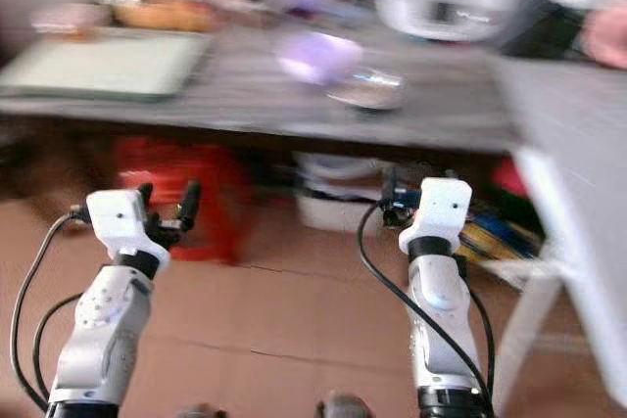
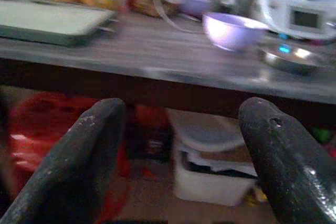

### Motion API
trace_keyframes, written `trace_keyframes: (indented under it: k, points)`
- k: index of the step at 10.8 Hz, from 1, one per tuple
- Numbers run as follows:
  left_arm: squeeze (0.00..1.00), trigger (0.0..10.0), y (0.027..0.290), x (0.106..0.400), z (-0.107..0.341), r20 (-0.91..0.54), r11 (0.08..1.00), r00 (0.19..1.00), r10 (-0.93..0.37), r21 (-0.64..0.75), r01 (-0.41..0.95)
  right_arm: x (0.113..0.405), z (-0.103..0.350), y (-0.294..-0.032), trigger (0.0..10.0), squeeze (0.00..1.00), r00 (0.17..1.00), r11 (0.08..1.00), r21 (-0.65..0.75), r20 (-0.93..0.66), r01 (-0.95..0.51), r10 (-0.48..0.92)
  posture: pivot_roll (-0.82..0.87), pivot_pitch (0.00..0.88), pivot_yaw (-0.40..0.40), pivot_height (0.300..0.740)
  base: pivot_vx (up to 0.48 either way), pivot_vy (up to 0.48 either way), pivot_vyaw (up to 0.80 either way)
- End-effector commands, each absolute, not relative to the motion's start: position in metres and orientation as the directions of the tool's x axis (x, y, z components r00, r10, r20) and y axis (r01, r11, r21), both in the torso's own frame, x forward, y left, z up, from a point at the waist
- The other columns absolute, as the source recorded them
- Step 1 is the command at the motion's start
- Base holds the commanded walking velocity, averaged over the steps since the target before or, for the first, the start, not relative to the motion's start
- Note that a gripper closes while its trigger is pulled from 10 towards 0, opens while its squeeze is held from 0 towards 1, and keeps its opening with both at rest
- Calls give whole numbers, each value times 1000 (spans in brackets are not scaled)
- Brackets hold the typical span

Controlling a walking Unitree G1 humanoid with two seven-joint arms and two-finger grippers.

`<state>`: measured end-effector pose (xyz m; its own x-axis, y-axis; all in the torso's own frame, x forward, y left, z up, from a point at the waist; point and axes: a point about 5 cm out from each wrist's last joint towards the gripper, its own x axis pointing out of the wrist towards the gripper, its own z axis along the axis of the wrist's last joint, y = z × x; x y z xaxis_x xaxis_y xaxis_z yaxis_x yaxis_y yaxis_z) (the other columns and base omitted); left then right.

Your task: Setting the table

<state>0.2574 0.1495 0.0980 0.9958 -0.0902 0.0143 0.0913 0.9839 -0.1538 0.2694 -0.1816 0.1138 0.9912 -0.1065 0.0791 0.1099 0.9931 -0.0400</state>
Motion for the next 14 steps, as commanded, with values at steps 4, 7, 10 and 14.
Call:
trace_keyframes:
  k: [4,7,10,14]
  points:
    - [0,10000,147,255,101,33,982,994,-104,-155,108,269,115,-182,10000,0,994,996,-24,74,80,-78,-57,10,5,740,0,-442,-125]
    - [0,10000,147,254,102,33,982,994,-102,-157,106,270,115,-181,10000,0,996,998,-24,67,62,-60,-53,18,3,740,0,-414,-150]
    - [0,10000,147,255,102,26,984,996,-82,-154,85,272,115,-178,10000,0,997,999,-21,64,45,-43,-42,22,-1,740,0,0,0]
    - [0,10000,148,255,103,27,986,996,-81,-146,85,275,115,-177,10000,0,997,999,-19,64,43,-42,-37,26,0,740,0,0,0]
